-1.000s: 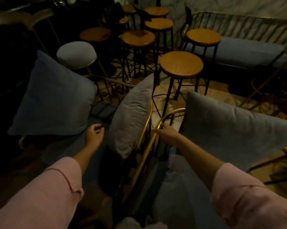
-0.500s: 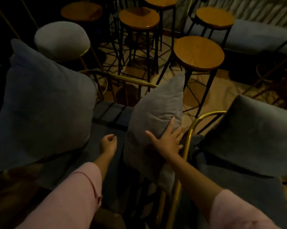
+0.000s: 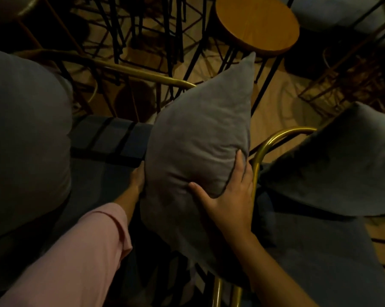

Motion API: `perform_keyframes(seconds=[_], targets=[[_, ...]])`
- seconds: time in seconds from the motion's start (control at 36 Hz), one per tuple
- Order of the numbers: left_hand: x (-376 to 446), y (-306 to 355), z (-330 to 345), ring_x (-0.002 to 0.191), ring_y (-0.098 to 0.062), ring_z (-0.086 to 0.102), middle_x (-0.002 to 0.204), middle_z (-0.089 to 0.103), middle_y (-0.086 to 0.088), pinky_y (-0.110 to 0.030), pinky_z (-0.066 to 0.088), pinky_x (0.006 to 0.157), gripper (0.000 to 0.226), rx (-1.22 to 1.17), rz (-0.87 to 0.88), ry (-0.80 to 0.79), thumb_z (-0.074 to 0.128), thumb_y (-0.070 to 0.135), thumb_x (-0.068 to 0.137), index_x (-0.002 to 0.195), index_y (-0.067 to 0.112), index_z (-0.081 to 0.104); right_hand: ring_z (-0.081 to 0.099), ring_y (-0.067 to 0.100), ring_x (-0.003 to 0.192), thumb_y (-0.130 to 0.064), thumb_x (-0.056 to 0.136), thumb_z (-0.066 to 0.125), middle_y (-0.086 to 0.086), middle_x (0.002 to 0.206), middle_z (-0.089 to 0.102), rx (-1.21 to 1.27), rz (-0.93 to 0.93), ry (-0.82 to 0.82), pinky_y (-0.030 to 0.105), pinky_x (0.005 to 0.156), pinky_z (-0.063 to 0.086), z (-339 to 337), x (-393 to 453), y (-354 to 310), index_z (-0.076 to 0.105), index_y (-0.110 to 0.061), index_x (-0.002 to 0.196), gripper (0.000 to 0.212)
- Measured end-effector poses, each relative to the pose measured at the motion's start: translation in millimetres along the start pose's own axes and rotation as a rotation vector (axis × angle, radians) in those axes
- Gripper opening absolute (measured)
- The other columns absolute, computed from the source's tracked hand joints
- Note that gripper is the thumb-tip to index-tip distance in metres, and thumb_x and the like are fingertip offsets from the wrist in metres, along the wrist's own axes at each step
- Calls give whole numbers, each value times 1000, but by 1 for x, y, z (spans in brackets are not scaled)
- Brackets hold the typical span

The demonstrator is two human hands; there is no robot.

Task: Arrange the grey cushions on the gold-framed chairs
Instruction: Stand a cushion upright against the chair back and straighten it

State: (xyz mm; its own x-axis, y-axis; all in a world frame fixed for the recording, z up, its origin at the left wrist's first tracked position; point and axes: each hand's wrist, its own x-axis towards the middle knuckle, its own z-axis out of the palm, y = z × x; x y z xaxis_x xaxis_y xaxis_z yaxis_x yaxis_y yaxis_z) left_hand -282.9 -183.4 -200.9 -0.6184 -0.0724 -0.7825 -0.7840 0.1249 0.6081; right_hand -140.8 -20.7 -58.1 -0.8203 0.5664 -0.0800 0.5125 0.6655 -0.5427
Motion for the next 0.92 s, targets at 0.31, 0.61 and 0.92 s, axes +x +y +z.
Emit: perform_keyframes(seconds=[0.31, 0.61, 0.92], targets=[[-12, -2, 5, 81, -15, 60, 96, 64, -5, -28, 46, 65, 37, -214, 39, -167, 39, 42, 103, 99, 16, 65, 32, 24, 145, -77, 65, 71, 0, 161, 23, 85, -43, -13, 45, 111, 40, -11, 1, 12, 2, -38, 158, 122], [-57, -14, -90, 112, -30, 64, 130, 63, -5, -47, 52, 95, 116, -98, -21, -140, 71, 89, 40, 137, 27, 56, 38, 19, 143, -64, 68, 82, -7, 159, 34, 386, 1, -115, 46, 116, 38, -71, -21, 52, 13, -38, 158, 116], [-218, -28, -48, 108, -31, 65, 122, 66, -14, -39, 54, 84, 104, -82, 278, 1, 79, 72, 51, 128, 6, 57, 47, -9, 118, -41, 80, 80, -22, 142, 41, 620, -41, -66, 0, 91, 37, -152, -98, 141, 23, -33, 157, 96]])
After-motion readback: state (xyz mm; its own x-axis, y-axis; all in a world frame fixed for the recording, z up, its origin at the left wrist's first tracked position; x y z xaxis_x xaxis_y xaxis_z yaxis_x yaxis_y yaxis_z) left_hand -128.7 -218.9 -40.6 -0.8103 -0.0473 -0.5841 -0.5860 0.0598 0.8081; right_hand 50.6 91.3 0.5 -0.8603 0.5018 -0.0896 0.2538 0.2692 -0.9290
